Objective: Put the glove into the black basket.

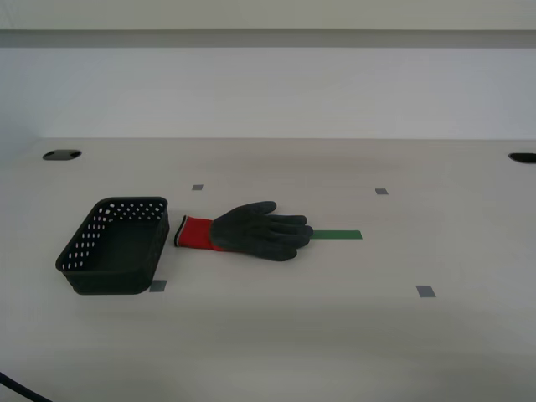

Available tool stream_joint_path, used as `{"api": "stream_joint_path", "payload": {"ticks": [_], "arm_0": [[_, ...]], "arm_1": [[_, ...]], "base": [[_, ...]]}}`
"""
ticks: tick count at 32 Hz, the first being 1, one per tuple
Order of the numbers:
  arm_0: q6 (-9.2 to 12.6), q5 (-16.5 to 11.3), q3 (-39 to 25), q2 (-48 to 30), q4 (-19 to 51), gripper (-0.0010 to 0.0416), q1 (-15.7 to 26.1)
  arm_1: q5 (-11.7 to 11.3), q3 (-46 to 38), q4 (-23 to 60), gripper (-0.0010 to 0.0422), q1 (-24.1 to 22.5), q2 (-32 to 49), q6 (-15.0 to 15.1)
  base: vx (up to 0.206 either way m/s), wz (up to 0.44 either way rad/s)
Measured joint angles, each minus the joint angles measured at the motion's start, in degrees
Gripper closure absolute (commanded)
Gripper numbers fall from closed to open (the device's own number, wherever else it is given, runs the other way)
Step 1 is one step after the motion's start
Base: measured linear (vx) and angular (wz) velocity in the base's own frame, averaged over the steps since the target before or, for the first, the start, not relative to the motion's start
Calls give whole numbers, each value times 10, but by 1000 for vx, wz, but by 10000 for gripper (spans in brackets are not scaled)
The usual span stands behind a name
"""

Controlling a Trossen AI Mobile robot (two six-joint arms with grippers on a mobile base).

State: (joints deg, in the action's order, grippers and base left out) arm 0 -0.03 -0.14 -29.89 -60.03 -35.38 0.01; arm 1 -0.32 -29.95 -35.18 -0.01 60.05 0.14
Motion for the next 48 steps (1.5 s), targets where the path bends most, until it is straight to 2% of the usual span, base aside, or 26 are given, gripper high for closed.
{"api": "stream_joint_path", "payload": {"ticks": [16, 18, 21, 23, 27, 34, 39, 48], "arm_0": [[0, 0, 0, 0, 0, 405, 0], [0, 0, 0, 0, 0, 405, 0], [0, 0, 0, 0, 0, 405, 0], [0, 0, 0, 0, 0, 405, 0], [0, 0, 0, 0, 0, 405, -1], [0, 0, 0, 0, 0, 405, 0], [0, 0, 0, 0, 0, 405, 0], [0, 0, 0, 0, 0, 405, 0]], "arm_1": [[4, 0, 16, 412, -1, 0, 2], [26, -1, 16, 412, -1, 0, 3], [80, -10, 36, 412, -1, 0, 4], [103, -20, 57, 412, -1, 0, 4], [103, -42, 105, 412, -1, 0, 5], [104, -111, 231, 412, -1, 0, 30], [103, -165, 309, 412, -5, 0, 34], [103, -263, 465, 412, -47, 5, 59]], "base": [[0, 0], [0, 0], [0, 0], [0, 0], [0, 0], [0, 0], [0, 0], [0, 0]]}}
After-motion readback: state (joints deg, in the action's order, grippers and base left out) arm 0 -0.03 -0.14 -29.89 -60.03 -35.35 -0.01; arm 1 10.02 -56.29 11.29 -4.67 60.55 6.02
